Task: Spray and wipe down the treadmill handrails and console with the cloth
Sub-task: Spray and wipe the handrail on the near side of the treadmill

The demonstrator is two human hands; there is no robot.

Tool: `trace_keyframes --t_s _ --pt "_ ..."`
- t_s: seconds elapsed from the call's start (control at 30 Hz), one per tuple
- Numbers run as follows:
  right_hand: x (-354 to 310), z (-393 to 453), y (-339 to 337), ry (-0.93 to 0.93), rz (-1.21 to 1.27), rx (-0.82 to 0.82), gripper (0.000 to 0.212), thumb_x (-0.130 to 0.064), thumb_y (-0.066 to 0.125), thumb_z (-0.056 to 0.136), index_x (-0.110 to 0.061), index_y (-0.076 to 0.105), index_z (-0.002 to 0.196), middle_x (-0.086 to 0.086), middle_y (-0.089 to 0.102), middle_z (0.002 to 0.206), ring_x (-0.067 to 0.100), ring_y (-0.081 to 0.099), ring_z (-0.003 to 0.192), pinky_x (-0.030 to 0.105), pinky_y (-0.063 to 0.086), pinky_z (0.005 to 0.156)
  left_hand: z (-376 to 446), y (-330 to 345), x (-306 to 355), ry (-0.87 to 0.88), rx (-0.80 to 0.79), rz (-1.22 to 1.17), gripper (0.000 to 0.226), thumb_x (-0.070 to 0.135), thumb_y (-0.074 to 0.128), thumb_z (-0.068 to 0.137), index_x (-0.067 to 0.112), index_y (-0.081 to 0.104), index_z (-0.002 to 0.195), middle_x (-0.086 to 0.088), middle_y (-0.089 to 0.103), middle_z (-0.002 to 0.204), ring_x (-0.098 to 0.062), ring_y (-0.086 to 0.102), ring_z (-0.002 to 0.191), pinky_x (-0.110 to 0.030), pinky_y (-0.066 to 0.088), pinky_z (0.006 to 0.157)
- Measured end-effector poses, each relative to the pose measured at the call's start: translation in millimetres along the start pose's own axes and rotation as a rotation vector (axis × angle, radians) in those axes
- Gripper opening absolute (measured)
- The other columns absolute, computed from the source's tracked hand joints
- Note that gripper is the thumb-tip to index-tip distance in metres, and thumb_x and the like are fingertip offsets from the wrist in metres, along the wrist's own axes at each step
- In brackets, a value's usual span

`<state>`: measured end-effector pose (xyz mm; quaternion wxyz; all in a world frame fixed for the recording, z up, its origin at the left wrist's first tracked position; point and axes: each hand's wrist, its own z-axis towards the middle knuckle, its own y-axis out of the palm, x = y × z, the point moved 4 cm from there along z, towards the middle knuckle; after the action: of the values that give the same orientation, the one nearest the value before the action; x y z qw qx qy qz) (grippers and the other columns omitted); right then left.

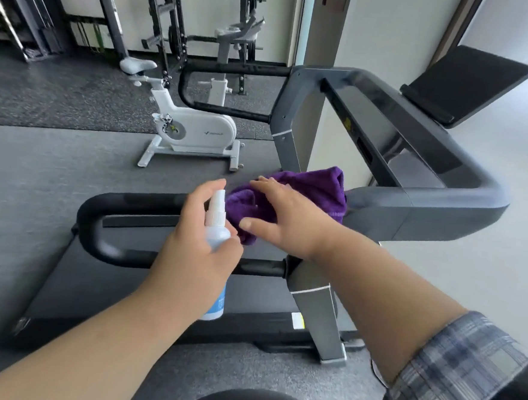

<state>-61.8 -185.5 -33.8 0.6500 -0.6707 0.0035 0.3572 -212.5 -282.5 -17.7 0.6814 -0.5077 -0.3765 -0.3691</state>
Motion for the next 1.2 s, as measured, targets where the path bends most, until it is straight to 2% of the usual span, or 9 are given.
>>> trace_keyframes --t_s 0.07,0.13,0.33,0.5,0.6,0.7,0.83,0.97,1.2 --pt "17.2 -2.9 -24.3 0.06 0.153 0.195 0.052 -0.055 0.056 0.094 -0.022 0.058 0.135 -0.005 0.06 0.134 0.011 0.052 0.124 0.025 0.037 0.107 -3.5 -0.3 -1.6 -0.02 -0.013 -0.021 0.065 0.012 0.059 0.086 0.067 0.035 0.113 0.02 0.062 0.088 -0.009 0.058 0.073 -0.023 0.048 0.063" --pt "30.7 -0.3 -29.5 0.17 0.012 0.373 0.048 -0.06 0.05 0.094 -0.024 0.066 0.119 -0.006 0.065 0.118 0.016 0.057 0.111 0.032 0.044 0.099 -5.9 1.7 -4.9 -0.02 -0.017 -0.046 0.069 0.009 0.06 0.087 0.068 0.035 0.111 0.018 0.062 0.089 -0.011 0.059 0.073 -0.022 0.048 0.063" --pt "19.7 25.2 11.0 0.364 -0.431 0.249 0.093 -0.098 0.031 0.063 -0.019 0.055 0.105 0.0 0.063 0.112 0.03 0.053 0.113 0.045 0.036 0.099 -10.3 8.2 -20.9 -0.041 -0.019 -0.103 0.071 0.005 0.058 0.086 0.065 0.037 0.116 0.008 0.063 0.091 -0.017 0.061 0.076 -0.02 0.051 0.067" --pt "11.5 44.0 13.6 0.095 -0.563 0.106 0.079 -0.084 0.059 0.067 -0.017 0.049 0.108 -0.001 0.063 0.106 0.026 0.06 0.101 0.041 0.043 0.089 -12.1 11.5 -28.3 -0.063 -0.012 -0.134 0.073 0.005 0.058 0.086 0.068 0.035 0.116 0.009 0.063 0.092 -0.016 0.063 0.077 -0.025 0.052 0.071" --pt "20.0 43.9 4.4 0.0 -0.501 -0.044 0.07 -0.065 0.07 0.077 -0.02 0.049 0.127 0.0 0.061 0.123 0.027 0.057 0.113 0.042 0.043 0.095 -10.7 11.6 -27.9 -0.047 -0.006 -0.147 0.076 0.003 0.059 0.087 0.068 0.035 0.116 0.008 0.063 0.093 -0.015 0.061 0.078 -0.022 0.052 0.069" --pt "42.3 28.6 -19.0 0.045 -0.464 -0.126 0.075 -0.055 0.072 0.081 -0.033 0.04 0.145 -0.006 0.047 0.146 0.026 0.044 0.133 0.042 0.034 0.109 -10.1 5.2 -29.5 -0.02 0.02 -0.134 0.078 0.002 0.06 0.086 0.069 0.034 0.116 0.008 0.062 0.092 -0.014 0.059 0.08 -0.017 0.049 0.068" --pt "51.6 8.6 -23.6 0.157 -0.598 -0.085 0.074 -0.056 0.07 0.08 -0.035 0.039 0.143 -0.005 0.043 0.147 0.03 0.039 0.134 0.05 0.028 0.112 -13.7 2.0 -33.0 -0.023 0.019 -0.106 0.081 0.0 0.061 0.085 0.069 0.033 0.116 0.009 0.062 0.092 -0.014 0.058 0.077 -0.017 0.049 0.067" --pt "27.3 17.5 2.6 0.113 -0.711 -0.026 0.083 -0.068 0.073 0.068 -0.015 0.045 0.126 0.004 0.055 0.125 0.033 0.053 0.115 0.05 0.04 0.098 -14.2 3.6 -33.7 -0.015 -0.005 -0.103 0.081 0.001 0.062 0.085 0.071 0.032 0.115 0.011 0.062 0.093 -0.012 0.059 0.08 -0.012 0.046 0.068" --pt "-7.4 65.1 26.2 -0.061 -0.628 -0.041 0.09 -0.075 0.066 0.069 -0.019 0.042 0.135 0.002 0.066 0.111 0.031 0.062 0.1 0.038 0.046 0.076 -7.8 20.6 -33.7 -0.014 0.0 -0.071 0.08 0.002 0.064 0.084 0.069 0.033 0.115 0.015 0.062 0.097 -0.009 0.06 0.086 -0.008 0.044 0.071"
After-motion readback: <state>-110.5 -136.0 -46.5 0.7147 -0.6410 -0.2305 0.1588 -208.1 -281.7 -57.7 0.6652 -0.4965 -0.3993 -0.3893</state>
